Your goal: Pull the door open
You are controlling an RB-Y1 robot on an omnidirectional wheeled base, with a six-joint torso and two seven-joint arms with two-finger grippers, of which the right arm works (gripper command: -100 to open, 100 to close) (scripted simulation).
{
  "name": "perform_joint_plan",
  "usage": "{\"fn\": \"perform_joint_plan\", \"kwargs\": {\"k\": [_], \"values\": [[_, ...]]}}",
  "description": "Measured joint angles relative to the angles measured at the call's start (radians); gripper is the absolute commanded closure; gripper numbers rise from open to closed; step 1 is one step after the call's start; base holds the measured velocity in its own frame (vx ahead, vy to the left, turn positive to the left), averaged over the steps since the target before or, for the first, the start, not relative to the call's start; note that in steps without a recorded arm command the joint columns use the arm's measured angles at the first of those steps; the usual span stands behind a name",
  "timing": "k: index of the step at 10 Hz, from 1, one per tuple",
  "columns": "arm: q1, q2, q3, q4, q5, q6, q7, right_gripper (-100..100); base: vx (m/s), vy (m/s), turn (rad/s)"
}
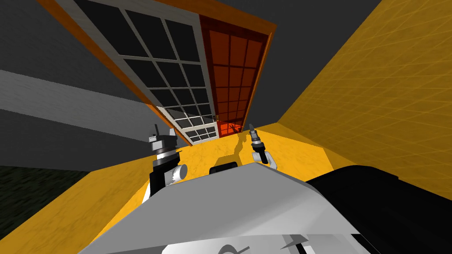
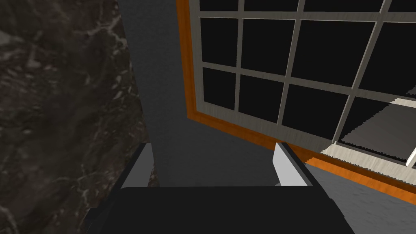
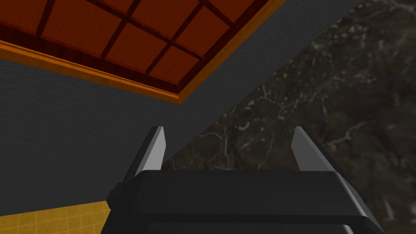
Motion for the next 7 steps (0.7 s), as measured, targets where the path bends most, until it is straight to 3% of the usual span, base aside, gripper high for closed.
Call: {"fn": "perform_joint_plan", "kwargs": {"k": [3,7], "values": [[0.0,-0.003,-0.032,0.05,0.026,-0.016,0.052,-100,0.098,0.058,0.075],[-0.022,-0.003,-0.079,0.142,0.063,-0.04,0.128,-100,0.12,0.037,0.077]]}}
